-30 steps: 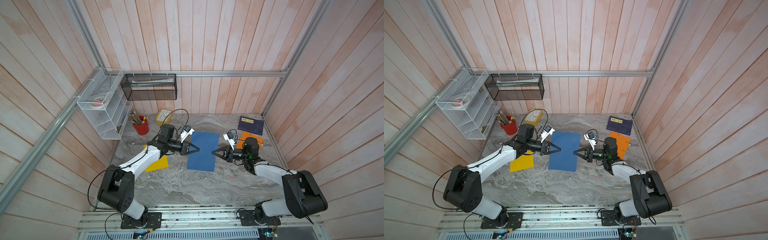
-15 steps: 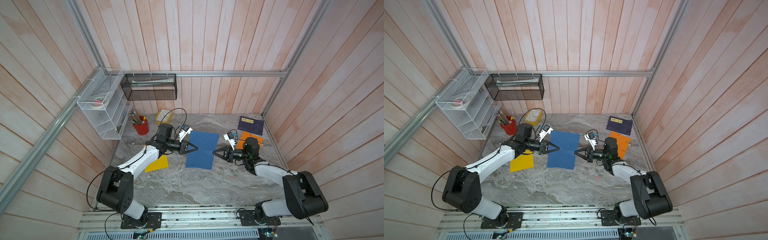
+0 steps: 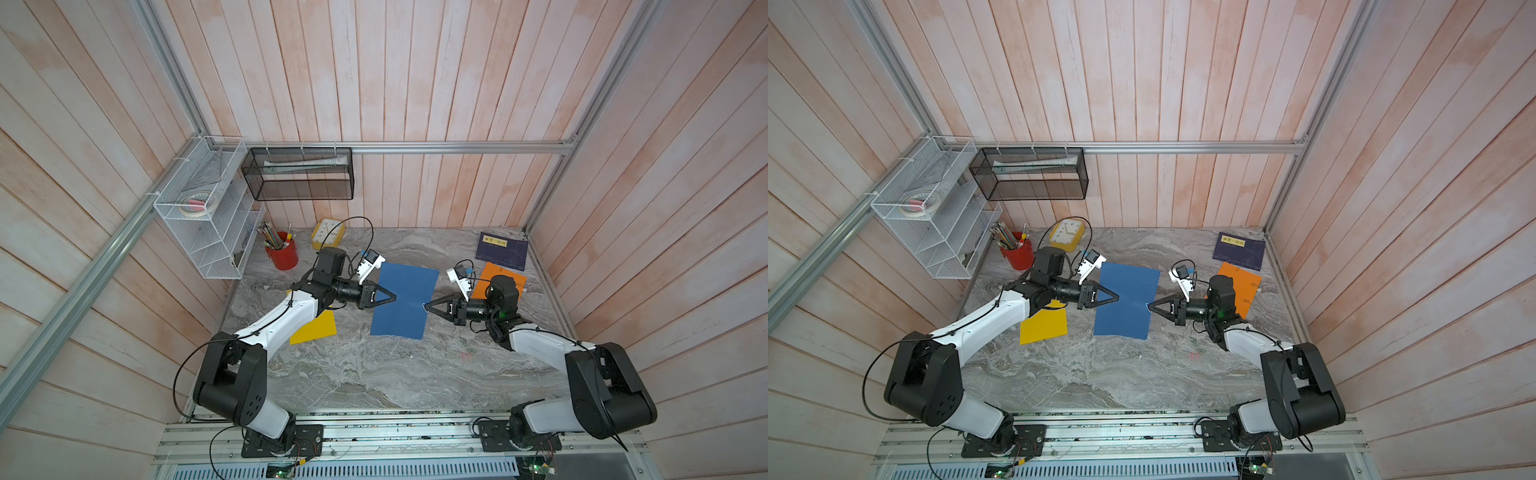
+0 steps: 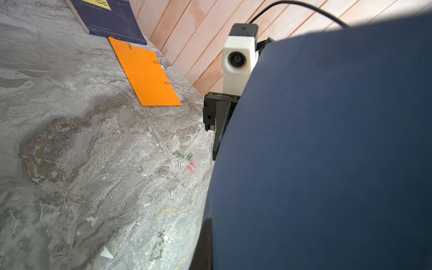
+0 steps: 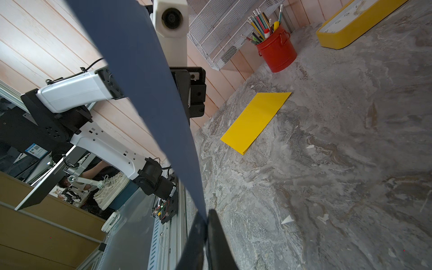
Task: Unclip the paperclips from the documents
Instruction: Remove the paper clip from the document.
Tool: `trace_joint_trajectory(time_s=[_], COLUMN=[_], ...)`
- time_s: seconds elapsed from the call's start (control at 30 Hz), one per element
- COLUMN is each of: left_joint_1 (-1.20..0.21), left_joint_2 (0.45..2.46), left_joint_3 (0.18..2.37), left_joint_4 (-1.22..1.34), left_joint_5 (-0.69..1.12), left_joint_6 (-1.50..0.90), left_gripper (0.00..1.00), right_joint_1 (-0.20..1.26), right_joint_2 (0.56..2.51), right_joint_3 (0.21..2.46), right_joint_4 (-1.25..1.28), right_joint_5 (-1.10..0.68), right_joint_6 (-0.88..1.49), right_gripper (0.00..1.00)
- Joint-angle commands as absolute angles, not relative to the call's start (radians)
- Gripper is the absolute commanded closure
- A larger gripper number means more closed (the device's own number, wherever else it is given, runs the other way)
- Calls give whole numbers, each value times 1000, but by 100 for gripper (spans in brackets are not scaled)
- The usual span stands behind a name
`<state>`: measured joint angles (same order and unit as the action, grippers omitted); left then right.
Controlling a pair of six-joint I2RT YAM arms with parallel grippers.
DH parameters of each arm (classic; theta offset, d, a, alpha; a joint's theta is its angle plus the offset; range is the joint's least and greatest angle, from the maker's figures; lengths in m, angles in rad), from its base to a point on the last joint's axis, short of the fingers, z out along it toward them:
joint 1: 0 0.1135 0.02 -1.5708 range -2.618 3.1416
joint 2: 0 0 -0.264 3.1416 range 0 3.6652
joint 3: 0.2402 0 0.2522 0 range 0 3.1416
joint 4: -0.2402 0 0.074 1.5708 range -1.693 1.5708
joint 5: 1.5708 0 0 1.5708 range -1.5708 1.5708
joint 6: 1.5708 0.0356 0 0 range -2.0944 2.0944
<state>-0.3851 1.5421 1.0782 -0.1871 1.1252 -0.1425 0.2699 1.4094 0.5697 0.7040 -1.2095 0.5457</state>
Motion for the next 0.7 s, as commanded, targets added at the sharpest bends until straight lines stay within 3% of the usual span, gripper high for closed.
trace_joint_trajectory(time_s=[0.0,0.67], left_joint_1=[-376,-376], left_joint_2=[1514,1506], left_joint_3=[1085,1077], left_joint_4=[-179,-192], left_joint_5=[1140,1150], left_joint_6=[-125,-120], left_gripper=[100,100], right_joint_1=[267,285], right_joint_2=[1391,1397], right_joint_3=[563,562], right_joint_4=[693,724], right_joint_5=[-1219,-1204], right_joint_6=[529,544], right_gripper=[90,88])
